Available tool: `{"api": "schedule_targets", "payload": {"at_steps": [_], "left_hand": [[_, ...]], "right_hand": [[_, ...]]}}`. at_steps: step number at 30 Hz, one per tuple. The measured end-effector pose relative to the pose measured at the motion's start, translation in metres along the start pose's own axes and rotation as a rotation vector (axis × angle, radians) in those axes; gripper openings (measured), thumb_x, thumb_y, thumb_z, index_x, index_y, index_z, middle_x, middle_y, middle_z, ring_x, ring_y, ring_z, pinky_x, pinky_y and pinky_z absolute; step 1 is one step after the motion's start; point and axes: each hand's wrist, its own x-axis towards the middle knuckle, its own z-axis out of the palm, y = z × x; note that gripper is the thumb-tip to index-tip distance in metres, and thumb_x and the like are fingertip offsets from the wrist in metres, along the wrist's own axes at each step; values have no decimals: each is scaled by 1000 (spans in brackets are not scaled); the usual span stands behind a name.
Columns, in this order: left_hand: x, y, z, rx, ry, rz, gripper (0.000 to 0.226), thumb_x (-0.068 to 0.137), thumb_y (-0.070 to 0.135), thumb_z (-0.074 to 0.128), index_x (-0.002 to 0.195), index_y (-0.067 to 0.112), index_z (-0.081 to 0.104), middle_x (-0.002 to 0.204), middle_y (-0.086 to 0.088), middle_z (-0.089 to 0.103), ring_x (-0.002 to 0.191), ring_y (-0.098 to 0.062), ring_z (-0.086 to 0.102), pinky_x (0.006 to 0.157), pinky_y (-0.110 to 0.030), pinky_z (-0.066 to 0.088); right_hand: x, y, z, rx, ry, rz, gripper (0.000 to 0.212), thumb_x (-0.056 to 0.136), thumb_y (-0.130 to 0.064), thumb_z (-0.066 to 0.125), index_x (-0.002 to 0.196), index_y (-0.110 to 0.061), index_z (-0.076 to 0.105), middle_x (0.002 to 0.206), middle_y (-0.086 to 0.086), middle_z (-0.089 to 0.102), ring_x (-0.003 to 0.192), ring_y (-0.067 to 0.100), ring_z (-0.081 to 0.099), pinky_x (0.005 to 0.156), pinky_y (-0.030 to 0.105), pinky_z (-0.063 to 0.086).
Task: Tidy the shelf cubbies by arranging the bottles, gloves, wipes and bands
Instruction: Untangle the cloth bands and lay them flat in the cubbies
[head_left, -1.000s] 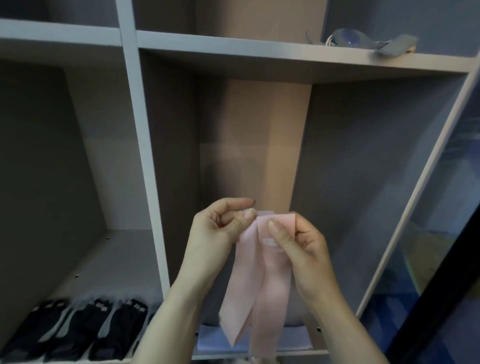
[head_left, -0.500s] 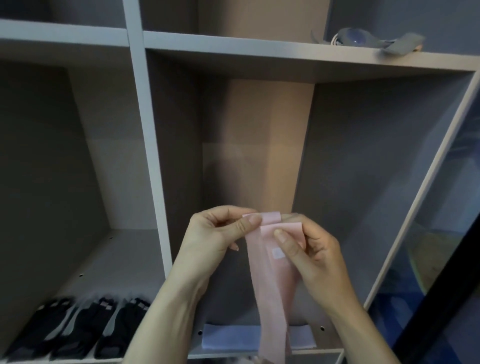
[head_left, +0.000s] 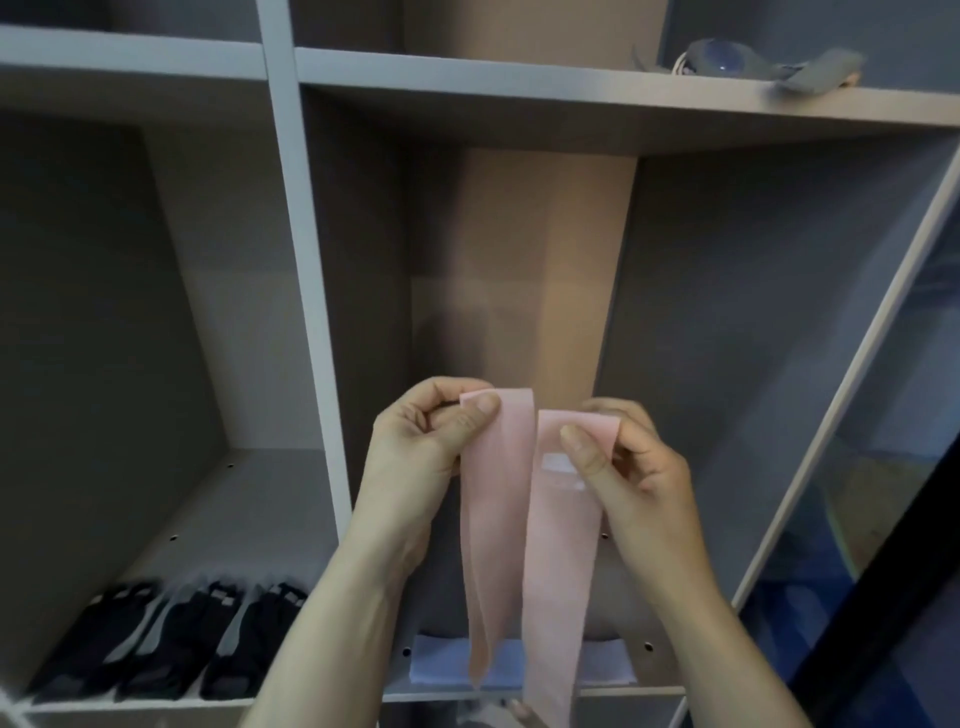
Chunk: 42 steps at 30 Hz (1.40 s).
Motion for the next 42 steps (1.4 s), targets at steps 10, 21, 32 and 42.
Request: {"api": "schedule_targets", "payload": {"at_steps": [10, 21, 32, 42], "left_hand": [[7, -6, 8, -1, -43, -25, 15, 89, 10, 60, 101, 5, 67, 79, -8, 71, 69, -15, 63, 61, -25, 52], [4, -13, 15, -114, -90, -105, 23, 96, 13, 48, 104, 5, 67, 95, -11, 74, 85, -24, 65, 74, -36, 54], [2, -6, 16, -99, -198, -28, 29, 83, 26, 60, 97, 4, 71, 89, -10, 75, 79, -18, 71, 66, -25, 57], [18, -6, 21, 62, 25, 90, 5, 83, 5, 68, 87, 8, 70, 67, -2, 70, 60, -12, 64, 54, -22, 52]], "right_hand": [[13, -12, 5, 161, -76, 90, 9, 77, -8, 67, 77, -16, 64, 68, -8, 70, 63, 1, 62, 58, 13, 48], [17, -4, 16, 123, 51, 107, 11, 77, -8, 73, 79, -18, 68, 80, 5, 75, 73, 13, 68, 65, 21, 54], [21, 5, 15, 100, 104, 92, 19, 71, -18, 77, 72, -21, 59, 71, 6, 70, 68, 14, 64, 62, 23, 52], [15, 38, 14, 290, -61, 260, 52, 72, -34, 77, 118, -22, 57, 114, -1, 67, 106, 10, 63, 82, 21, 51]]}}
